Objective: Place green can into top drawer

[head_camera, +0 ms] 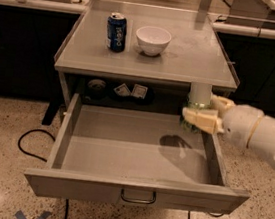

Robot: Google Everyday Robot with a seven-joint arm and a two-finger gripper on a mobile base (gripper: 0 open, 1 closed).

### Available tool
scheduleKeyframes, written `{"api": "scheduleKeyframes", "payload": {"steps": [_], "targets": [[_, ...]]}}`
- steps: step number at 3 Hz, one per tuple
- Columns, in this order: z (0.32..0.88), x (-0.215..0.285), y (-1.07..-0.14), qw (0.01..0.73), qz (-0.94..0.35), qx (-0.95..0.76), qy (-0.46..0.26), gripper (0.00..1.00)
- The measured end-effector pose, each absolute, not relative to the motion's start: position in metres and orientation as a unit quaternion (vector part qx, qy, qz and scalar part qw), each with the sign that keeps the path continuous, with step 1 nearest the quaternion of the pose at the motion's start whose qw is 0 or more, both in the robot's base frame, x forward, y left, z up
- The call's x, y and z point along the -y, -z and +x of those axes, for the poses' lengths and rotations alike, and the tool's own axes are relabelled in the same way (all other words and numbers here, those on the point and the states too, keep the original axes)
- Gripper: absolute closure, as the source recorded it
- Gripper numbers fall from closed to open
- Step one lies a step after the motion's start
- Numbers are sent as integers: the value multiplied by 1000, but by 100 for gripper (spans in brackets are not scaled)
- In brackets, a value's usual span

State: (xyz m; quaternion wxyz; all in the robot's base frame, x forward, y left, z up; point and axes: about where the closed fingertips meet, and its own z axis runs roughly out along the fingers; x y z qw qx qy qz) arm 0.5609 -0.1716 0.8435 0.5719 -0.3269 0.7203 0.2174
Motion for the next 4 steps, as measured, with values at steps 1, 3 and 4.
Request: {"api": "scheduleKeyframes", "payload": {"steps": [1,3,4], "targets": [[537,158,-811,546,-330,-734,-234,100],[548,155,-783,563,-322,-727,-223,100],[578,151,-728,573,-336,-721,-197,100]]}}
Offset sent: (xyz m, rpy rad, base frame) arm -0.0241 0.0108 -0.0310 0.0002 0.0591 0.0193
